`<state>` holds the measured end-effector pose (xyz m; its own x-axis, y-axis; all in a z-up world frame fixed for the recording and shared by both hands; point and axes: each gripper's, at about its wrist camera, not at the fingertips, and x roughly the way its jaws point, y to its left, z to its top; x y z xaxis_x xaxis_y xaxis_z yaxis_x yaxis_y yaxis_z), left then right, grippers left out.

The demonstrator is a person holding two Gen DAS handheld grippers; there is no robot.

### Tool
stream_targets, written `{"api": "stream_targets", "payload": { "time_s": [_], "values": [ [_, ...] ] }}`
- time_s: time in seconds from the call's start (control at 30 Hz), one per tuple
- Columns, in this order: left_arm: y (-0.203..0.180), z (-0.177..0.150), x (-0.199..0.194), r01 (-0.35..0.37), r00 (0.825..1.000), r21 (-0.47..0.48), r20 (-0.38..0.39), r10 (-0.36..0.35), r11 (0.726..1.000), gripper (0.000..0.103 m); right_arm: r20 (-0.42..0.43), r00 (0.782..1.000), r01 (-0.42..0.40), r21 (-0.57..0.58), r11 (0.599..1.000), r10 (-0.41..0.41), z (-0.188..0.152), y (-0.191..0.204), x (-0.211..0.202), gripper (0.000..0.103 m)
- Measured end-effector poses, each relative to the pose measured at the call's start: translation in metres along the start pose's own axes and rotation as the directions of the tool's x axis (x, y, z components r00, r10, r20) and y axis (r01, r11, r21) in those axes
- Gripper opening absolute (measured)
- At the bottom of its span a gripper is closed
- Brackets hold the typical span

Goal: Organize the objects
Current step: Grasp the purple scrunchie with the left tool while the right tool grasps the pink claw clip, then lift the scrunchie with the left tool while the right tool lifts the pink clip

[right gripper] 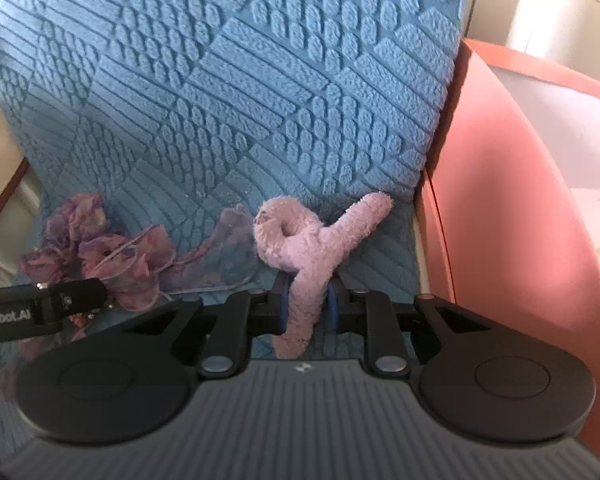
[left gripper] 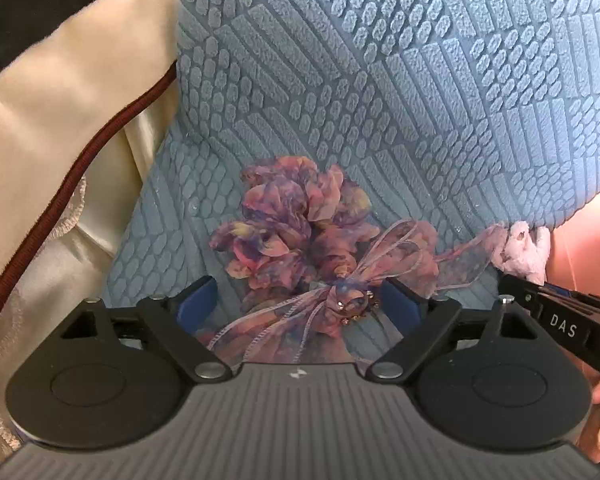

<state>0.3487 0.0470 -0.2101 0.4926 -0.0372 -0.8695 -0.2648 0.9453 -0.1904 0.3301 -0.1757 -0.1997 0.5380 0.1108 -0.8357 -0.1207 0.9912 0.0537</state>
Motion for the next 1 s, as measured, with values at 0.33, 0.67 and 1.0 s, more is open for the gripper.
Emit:
{"api": "stream_targets", "payload": {
  "time_s": [0.33, 0.67, 1.0],
  "values": [
    [-0.004, -0.002, -0.014, 0.076, 0.997, -0.020, 0.008, -0.076, 0.997, 0.046, 0.025, 0.999, -0.029, -0.062, 0.998, 0.031, -0.010, 0.010, -0.013, 0.020],
    [-0.006, -0.025, -0.042, 0.149, 0.989, -0.066, 0.014, -0.149, 0.987, 0.036, -0.001, 0.997, -0.083, -0.086, 0.993, 0.083, -0.033, 0.034, -0.026, 0.020],
    [0.019, -0.064, -0.092, 0.208, 0.978, -0.104, 0.021, -0.207, 0.973, 0.036, 0.004, 0.996, -0.092, -0.130, 0.987, 0.093, -0.061, 0.032, -0.073, 0.020]
  ]
}}
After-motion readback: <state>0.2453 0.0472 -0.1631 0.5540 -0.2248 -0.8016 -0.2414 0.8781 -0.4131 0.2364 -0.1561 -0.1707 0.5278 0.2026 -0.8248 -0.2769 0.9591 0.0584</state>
